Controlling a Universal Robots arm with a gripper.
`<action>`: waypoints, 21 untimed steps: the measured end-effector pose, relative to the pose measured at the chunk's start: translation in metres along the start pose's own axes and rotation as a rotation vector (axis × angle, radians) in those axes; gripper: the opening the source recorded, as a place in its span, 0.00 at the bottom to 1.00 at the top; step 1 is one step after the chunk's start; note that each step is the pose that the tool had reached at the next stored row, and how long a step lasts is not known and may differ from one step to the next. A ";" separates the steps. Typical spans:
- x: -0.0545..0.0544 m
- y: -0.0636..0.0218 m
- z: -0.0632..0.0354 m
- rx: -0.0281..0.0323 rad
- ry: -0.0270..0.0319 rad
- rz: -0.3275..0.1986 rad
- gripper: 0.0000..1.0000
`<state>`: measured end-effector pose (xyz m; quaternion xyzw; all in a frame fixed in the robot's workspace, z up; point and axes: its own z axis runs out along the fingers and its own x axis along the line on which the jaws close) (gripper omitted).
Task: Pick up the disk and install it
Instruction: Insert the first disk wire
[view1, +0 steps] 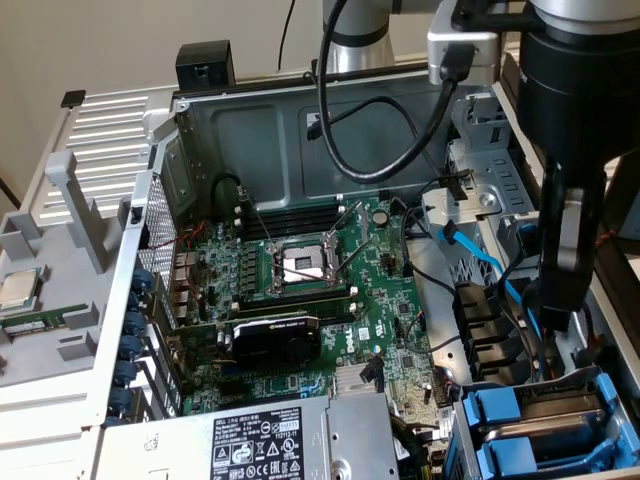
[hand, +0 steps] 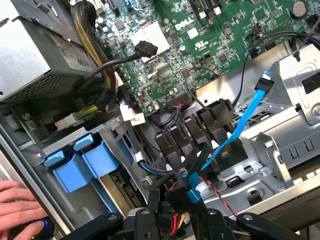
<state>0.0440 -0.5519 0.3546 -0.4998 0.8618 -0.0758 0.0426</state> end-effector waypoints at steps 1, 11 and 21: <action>0.000 0.0005 -0.0001 0.0038 0.0018 0.001 0.35; 0.003 0.0043 -0.0008 0.0440 0.0170 0.030 0.35; 0.004 0.0071 0.0012 0.0531 0.0315 0.117 0.35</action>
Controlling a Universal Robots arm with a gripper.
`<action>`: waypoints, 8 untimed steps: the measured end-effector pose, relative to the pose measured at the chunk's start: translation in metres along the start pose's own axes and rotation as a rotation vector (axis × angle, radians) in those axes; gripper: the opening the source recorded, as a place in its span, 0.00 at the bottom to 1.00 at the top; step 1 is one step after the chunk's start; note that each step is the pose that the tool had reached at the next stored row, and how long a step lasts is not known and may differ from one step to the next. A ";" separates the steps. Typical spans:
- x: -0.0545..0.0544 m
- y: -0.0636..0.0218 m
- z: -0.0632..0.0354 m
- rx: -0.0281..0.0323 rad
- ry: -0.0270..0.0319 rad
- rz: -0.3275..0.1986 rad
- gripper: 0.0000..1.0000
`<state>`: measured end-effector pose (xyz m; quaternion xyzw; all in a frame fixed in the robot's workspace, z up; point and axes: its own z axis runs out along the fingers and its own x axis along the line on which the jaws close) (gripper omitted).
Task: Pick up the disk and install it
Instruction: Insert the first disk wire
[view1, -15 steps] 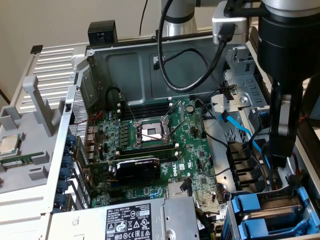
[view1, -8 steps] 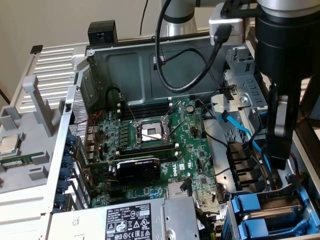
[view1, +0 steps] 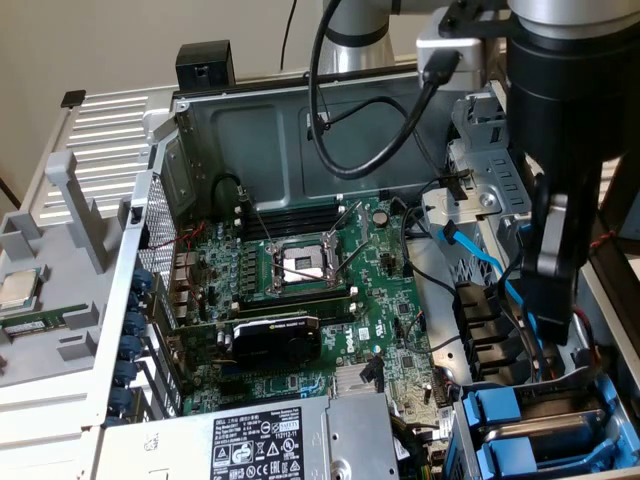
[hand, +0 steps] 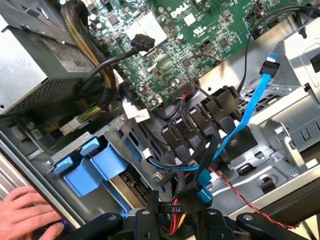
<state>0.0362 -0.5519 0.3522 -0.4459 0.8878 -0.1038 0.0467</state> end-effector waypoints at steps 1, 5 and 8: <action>0.000 0.0001 0.0006 -0.0002 0.0033 0.014 0.35; 0.000 0.0004 0.0026 -0.0006 0.0132 0.057 0.35; -0.001 0.0005 0.0028 -0.0008 0.0174 0.076 0.35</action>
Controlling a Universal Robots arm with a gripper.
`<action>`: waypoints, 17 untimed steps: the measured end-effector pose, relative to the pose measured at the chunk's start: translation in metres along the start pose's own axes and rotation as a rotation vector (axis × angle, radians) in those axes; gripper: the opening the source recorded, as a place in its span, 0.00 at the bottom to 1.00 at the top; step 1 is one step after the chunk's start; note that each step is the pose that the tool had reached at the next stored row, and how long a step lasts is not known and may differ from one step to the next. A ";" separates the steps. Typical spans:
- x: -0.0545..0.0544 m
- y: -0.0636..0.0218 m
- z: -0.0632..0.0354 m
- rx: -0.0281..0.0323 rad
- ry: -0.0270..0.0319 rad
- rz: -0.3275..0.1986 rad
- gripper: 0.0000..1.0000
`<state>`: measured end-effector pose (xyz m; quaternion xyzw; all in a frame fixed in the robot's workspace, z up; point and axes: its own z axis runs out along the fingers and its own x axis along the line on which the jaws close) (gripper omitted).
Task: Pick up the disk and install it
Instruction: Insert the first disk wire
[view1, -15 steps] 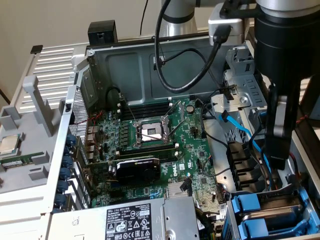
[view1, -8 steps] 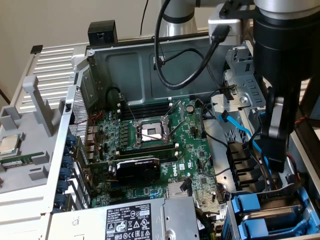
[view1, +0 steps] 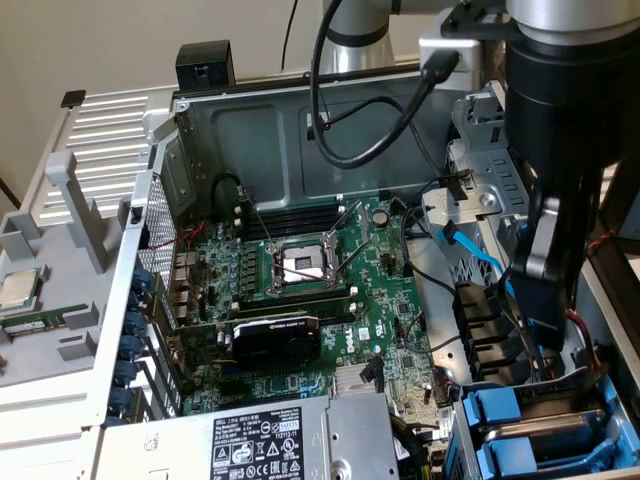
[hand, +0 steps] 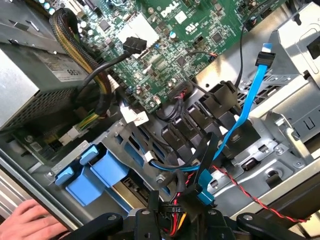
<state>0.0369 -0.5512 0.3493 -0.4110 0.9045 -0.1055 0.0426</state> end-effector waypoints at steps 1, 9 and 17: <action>0.000 0.0002 -0.0001 0.0000 0.0011 0.005 0.35; -0.005 0.0032 -0.0008 -0.0003 0.0043 0.019 0.35; -0.010 -0.0014 0.0019 -0.0125 -0.0084 0.024 0.35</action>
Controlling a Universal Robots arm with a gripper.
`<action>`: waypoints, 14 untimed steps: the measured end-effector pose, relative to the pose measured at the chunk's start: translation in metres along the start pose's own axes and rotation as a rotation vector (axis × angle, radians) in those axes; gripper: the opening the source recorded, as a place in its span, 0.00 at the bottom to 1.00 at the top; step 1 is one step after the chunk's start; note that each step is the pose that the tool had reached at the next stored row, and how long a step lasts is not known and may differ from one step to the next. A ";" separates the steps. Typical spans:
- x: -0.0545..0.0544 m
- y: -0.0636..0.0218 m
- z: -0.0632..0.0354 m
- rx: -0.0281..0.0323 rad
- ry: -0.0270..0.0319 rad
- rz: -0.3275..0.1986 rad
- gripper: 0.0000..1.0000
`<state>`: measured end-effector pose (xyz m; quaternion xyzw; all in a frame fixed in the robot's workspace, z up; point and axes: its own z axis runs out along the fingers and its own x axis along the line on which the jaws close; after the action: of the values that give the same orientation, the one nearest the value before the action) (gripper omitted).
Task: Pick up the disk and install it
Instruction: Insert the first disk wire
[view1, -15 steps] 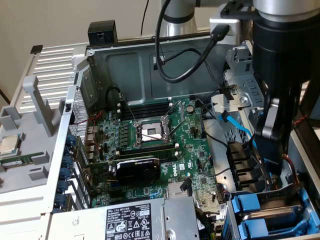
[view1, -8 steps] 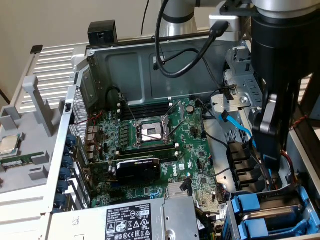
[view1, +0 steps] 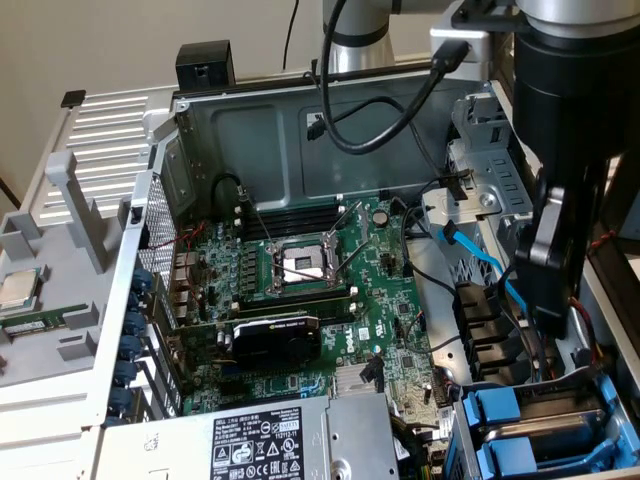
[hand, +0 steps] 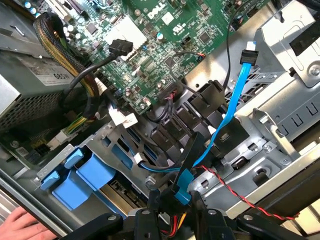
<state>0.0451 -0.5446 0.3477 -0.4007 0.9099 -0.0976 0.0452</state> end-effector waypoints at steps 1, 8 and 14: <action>0.000 0.0001 0.0003 -0.0015 -0.0015 0.001 0.35; 0.001 0.0015 0.0004 -0.0030 0.0098 0.063 0.35; 0.001 0.0010 0.0005 -0.0048 0.0192 0.115 0.35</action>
<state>0.0440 -0.5445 0.3469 -0.3468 0.9321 -0.0965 0.0410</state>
